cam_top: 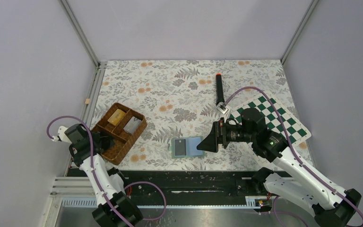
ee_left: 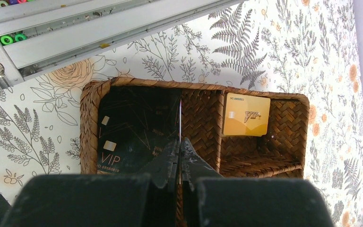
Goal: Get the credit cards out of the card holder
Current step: Place the credit card in the storage box, then remove the credit card from the card holder.
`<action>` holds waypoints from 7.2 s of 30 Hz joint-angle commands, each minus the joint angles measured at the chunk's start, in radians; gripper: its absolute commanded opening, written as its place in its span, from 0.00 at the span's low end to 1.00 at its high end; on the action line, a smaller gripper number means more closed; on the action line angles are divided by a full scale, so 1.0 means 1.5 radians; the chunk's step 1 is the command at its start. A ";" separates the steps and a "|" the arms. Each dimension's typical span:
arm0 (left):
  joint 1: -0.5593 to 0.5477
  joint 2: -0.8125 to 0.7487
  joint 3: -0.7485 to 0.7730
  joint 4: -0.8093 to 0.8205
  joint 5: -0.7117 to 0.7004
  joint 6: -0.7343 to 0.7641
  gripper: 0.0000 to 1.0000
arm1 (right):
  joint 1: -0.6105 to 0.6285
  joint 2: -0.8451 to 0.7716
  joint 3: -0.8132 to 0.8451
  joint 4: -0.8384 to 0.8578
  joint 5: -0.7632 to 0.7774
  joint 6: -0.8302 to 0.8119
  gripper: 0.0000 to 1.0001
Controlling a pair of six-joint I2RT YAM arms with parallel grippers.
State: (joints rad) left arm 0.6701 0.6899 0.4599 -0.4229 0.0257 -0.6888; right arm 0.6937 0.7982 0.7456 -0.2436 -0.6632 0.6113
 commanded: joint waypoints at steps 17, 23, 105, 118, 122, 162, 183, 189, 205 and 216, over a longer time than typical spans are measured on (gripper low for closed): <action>0.005 0.038 -0.017 0.086 0.007 0.001 0.00 | 0.002 -0.046 0.033 -0.016 0.024 -0.006 1.00; 0.005 0.062 -0.015 0.081 0.000 -0.001 0.02 | 0.002 -0.057 0.031 -0.018 0.030 -0.003 0.99; -0.879 0.272 -0.082 0.370 0.139 -0.119 0.40 | 0.090 0.417 -0.042 0.248 0.284 0.111 0.45; -0.903 0.201 -0.091 0.325 0.057 -0.148 0.29 | 0.091 0.487 -0.019 0.200 0.316 0.028 0.42; -0.950 0.201 -0.062 0.380 0.100 -0.151 0.36 | 0.090 0.485 -0.023 0.208 0.322 0.029 0.41; -0.933 0.309 -0.059 0.294 -0.004 -0.152 0.20 | 0.098 0.522 0.002 0.265 0.273 0.083 0.47; -0.933 0.362 -0.065 0.344 0.040 -0.156 0.16 | 0.109 0.587 -0.034 0.323 0.298 0.103 0.30; -0.933 0.332 -0.085 0.403 0.072 -0.158 0.20 | 0.108 0.605 -0.066 0.366 0.296 0.114 0.21; -0.933 0.336 -0.119 0.538 0.122 -0.179 0.26 | 0.100 0.621 -0.094 0.421 0.265 0.138 0.19; -0.934 0.177 -0.135 0.443 0.045 -0.188 0.33 | 0.089 0.627 -0.112 0.450 0.251 0.149 0.17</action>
State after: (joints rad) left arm -0.7189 1.0645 0.2581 0.1909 0.1051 -0.9447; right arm 0.8219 1.6886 0.6083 0.4503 -0.2974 0.8368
